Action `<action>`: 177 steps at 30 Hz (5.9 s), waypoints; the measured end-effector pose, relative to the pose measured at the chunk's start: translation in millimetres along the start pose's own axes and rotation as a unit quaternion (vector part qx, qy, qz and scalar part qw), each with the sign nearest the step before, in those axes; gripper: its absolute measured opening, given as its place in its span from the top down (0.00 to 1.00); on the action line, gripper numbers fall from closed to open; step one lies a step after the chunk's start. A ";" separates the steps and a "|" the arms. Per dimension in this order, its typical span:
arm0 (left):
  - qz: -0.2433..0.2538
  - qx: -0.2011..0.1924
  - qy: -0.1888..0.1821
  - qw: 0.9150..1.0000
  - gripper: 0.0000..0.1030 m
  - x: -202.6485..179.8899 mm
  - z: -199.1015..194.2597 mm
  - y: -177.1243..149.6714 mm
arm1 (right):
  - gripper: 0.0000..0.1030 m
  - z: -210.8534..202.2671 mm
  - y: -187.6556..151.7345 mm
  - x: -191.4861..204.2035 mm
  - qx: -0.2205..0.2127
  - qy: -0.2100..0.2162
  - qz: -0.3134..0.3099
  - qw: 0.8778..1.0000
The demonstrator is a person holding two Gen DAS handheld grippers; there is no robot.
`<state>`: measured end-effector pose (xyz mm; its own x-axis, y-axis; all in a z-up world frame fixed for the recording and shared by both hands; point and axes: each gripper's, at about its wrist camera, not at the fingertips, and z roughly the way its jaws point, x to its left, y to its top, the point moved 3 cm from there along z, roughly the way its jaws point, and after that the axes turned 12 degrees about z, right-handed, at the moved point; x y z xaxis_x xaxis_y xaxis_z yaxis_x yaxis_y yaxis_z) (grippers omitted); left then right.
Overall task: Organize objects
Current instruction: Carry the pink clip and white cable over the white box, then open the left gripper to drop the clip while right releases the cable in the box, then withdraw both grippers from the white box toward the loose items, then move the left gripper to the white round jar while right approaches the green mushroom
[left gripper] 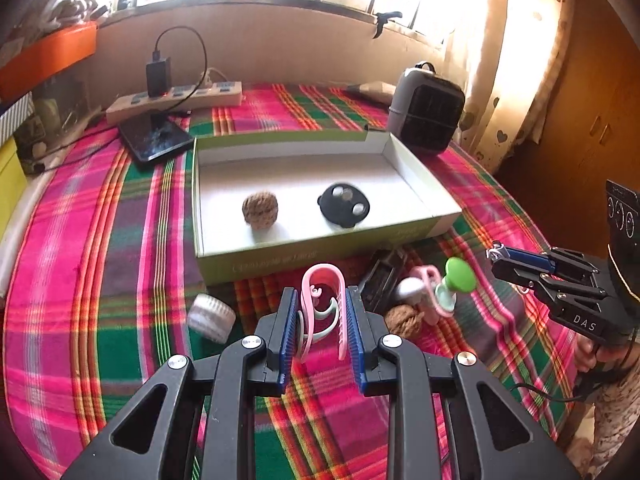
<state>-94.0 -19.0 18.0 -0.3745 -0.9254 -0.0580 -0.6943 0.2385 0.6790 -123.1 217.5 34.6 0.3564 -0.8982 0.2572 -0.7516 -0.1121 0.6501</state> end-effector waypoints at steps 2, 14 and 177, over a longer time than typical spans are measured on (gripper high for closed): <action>0.004 -0.003 -0.001 1.000 0.79 -0.2 -0.1 6.3 | 0.79 -0.1 6.4 1.7 -0.003 -0.003 -0.002 1.000; -0.002 -0.011 -0.004 1.000 0.79 15.0 18.6 43.9 | 0.79 13.9 49.7 4.9 -0.008 -0.005 -0.003 1.000; -0.032 0.007 0.041 0.999 0.64 50.4 18.9 -28.1 | 0.39 30.2 3.2 22.0 -0.015 -0.010 0.044 0.999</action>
<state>-105.0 -66.8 -17.8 -0.2774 -0.9599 -0.0412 -0.7236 0.1806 0.6661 -134.4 184.5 20.7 0.2787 -0.9125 0.2994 -0.7626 -0.0208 0.6465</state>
